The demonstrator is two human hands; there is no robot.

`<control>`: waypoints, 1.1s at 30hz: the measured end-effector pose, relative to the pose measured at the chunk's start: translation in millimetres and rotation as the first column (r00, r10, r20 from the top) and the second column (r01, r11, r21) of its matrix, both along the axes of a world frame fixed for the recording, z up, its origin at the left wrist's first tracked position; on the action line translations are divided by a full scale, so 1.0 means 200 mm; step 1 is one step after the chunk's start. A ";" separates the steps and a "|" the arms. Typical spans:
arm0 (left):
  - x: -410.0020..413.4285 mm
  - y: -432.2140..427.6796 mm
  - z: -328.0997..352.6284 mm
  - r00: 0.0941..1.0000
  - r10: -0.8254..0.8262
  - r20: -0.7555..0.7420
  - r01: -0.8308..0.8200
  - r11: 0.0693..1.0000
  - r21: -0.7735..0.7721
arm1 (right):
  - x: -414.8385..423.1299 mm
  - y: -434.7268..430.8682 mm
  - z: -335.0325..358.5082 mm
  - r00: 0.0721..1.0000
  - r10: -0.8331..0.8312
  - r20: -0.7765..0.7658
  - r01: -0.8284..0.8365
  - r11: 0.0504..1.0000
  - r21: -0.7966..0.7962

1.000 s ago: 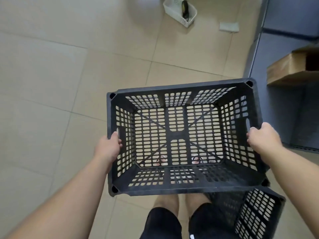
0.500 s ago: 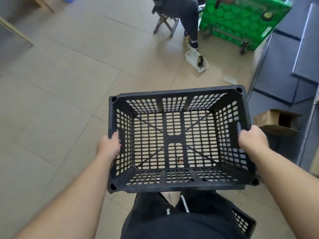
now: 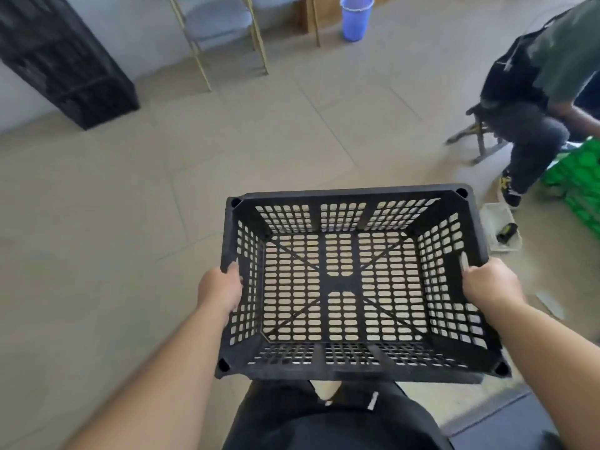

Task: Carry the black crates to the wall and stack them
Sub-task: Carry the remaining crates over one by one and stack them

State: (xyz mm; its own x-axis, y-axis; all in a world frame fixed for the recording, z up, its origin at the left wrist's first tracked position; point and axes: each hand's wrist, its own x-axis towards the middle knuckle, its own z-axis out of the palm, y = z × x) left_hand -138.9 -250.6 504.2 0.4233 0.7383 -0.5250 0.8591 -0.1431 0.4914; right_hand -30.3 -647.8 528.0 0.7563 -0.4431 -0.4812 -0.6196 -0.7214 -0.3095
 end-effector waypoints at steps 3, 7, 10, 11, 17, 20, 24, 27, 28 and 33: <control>-0.13 0.21 0.03 0.986 0.164 0.030 -0.162 0.986 -0.045 | 0.16 0.29 0.06 0.988 0.153 0.033 -0.153 0.988 -0.006; -0.28 0.53 0.07 0.947 0.318 0.055 -0.314 0.947 -0.068 | 0.31 0.76 0.11 0.944 0.328 0.038 -0.327 0.944 -0.035; -0.36 0.81 0.07 0.914 0.399 0.068 -0.394 0.915 -0.083 | 0.39 1.13 0.13 0.915 0.402 0.025 -0.401 0.915 -0.044; -0.38 0.91 0.08 0.906 0.418 0.064 -0.412 0.907 -0.083 | 0.40 1.26 0.14 0.904 0.426 0.024 -0.425 0.904 -0.045; -0.46 1.50 0.14 0.863 0.498 0.088 -0.491 0.867 -0.088 | 0.48 1.97 0.22 0.836 0.545 0.059 -0.544 0.838 -0.029; -0.45 1.78 0.17 0.849 0.516 0.117 -0.510 0.857 -0.081 | 0.54 2.27 0.23 0.812 0.578 0.074 -0.579 0.815 -0.010; -0.35 2.11 0.20 0.835 0.537 0.122 -0.532 0.844 -0.069 | 0.69 2.60 0.24 0.758 0.644 0.102 -0.645 0.764 -0.020; -0.22 2.34 0.20 0.825 0.550 0.127 -0.548 0.835 -0.054 | 0.86 2.86 0.23 0.741 0.664 0.099 -0.666 0.746 -0.022; -0.16 2.41 0.21 0.822 0.555 0.129 -0.553 0.831 -0.051 | 0.92 2.94 0.22 0.736 0.670 0.098 -0.672 0.741 -0.017; 0.10 2.74 0.24 0.765 0.629 0.136 -0.630 0.775 -0.041 | 1.26 3.40 0.18 0.714 0.695 0.086 -0.698 0.716 0.019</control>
State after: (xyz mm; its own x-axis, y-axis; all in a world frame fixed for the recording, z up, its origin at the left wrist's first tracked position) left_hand -118.0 296.9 552.9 -0.0725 0.8674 -0.4923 0.6830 0.4029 0.6093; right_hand 221.3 32.9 564.4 0.8728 0.2438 -0.4229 0.0760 -0.9236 -0.3757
